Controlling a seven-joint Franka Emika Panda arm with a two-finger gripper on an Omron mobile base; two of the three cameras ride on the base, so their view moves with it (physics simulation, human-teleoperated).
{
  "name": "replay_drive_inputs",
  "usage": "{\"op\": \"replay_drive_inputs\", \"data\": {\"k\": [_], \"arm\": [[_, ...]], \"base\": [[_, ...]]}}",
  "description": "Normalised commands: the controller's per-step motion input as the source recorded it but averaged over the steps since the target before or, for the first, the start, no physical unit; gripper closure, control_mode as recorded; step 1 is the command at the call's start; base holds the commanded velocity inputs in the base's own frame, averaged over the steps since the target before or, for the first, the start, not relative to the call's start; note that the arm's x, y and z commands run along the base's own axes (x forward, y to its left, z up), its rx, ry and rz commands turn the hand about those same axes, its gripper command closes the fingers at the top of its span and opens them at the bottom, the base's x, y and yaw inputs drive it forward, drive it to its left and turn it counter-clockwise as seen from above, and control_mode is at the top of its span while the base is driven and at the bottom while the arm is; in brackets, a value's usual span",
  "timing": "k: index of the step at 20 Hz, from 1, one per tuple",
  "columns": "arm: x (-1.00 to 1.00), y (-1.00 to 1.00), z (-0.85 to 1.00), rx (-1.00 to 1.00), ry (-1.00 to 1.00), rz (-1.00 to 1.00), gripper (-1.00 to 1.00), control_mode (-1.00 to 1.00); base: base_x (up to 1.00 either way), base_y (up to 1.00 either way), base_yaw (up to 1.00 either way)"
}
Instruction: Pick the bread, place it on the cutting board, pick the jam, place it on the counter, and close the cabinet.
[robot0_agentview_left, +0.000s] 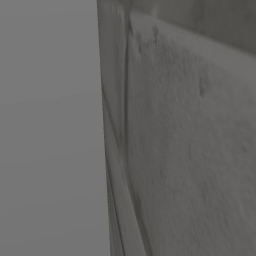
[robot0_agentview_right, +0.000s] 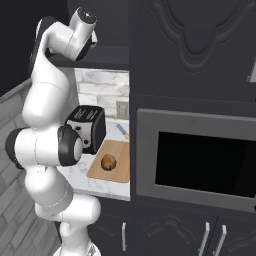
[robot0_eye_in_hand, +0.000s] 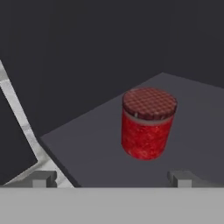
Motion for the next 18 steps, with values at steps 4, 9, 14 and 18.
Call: {"op": "replay_drive_inputs", "data": {"k": [4, 9, 14, 18], "arm": [[0.13, 0.00, -0.03, 0.00, -0.01, 0.04, -1.00, -1.00], [0.19, 0.07, -0.04, 0.00, 0.00, 0.03, -1.00, -1.00], [0.24, 0.04, -0.01, 0.00, 0.00, 0.03, -1.00, -1.00], [0.23, 0.01, 0.00, 0.00, -0.01, 0.02, -1.00, -1.00]], "base": [[0.00, 0.00, 0.00], [0.00, 0.00, 0.00], [0.00, 0.00, 0.00], [0.00, 0.00, 0.00]]}}
